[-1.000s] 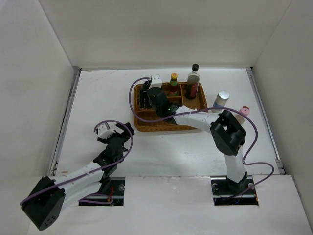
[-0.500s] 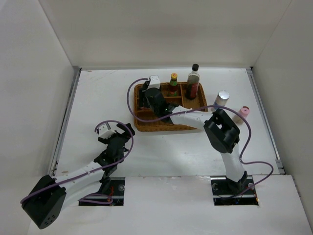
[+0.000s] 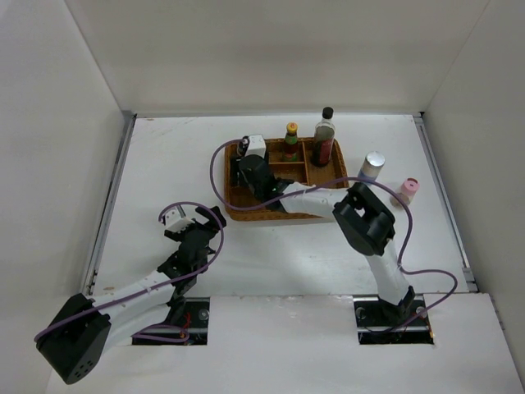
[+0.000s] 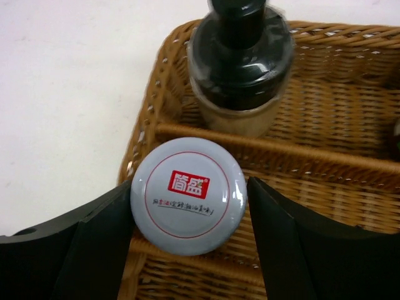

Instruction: Organize the condiment bottles

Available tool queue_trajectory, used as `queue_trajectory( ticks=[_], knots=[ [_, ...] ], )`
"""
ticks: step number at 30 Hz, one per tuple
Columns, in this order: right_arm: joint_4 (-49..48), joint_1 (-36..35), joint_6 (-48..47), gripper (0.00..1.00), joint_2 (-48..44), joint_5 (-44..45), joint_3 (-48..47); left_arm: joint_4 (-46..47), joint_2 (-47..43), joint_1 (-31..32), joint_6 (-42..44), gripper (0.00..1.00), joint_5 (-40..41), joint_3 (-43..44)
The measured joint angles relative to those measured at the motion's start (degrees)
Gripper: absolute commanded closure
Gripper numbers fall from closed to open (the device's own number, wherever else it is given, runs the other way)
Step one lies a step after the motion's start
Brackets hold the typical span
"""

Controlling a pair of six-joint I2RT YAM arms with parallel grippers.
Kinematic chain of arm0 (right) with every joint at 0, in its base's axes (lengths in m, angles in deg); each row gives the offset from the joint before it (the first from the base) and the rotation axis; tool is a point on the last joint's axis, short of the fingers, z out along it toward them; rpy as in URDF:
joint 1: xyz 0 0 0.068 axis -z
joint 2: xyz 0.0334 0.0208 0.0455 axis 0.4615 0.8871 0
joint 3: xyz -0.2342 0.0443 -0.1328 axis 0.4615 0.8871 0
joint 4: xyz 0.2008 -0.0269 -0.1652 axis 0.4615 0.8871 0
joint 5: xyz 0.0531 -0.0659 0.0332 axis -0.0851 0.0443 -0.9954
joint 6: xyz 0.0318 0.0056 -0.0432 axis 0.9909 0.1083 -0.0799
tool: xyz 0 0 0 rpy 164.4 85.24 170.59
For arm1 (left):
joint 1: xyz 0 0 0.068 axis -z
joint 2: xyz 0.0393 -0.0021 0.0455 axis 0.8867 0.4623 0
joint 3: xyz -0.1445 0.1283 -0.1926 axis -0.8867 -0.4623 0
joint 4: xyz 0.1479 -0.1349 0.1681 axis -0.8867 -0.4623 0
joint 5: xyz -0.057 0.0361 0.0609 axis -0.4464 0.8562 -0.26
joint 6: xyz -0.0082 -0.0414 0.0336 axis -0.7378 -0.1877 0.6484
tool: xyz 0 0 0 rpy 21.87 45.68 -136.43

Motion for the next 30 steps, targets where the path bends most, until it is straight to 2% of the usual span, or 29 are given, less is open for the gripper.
queue_trajectory(
  ticks=[4, 8, 12, 16, 19, 23, 26, 30],
  knots=[
    [-1.75, -0.46, 0.42, 0.13, -0.92, -0.13, 0.70, 0.02, 0.00, 0.02, 0.00, 0.00, -0.02, 0.00],
    [-2.14, -0.59, 0.39, 0.10, -5.88, -0.26, 4.46, 0.02, -0.04, 0.02, -0.02, 0.00, -0.07, 0.00],
    [-2.67, -0.52, 0.42, 0.10, -16.09, -0.81, 11.30, 0.02, -0.02, 0.02, -0.02, 0.00, -0.15, 0.00],
    [-3.41, 1.46, 0.50, 0.10, -31.71, -0.85, 22.56, 0.02, 0.15, 0.02, -0.07, 0.00, -0.33, 0.00],
    [-2.54, 6.91, 0.59, 0.09, -43.74, 1.05, 30.23, 0.02, 0.17, 0.04, -0.13, 0.00, -0.44, 0.00],
    [2.05, 19.15, 0.59, 0.05, -54.77, 6.29, 35.06, 0.09, 0.59, 0.11, -0.20, 0.00, -0.52, 0.00],
    [5.60, 27.63, 0.55, 0.01, -56.83, 9.33, 35.91, 0.20, 0.63, 0.13, -0.20, 0.00, -0.50, 0.00],
    [9.66, 34.73, 0.04, 0.00, -53.13, 9.94, 35.93, 0.48, 2.10, 0.13, -0.20, 0.00, -0.57, 0.00]
  ],
)
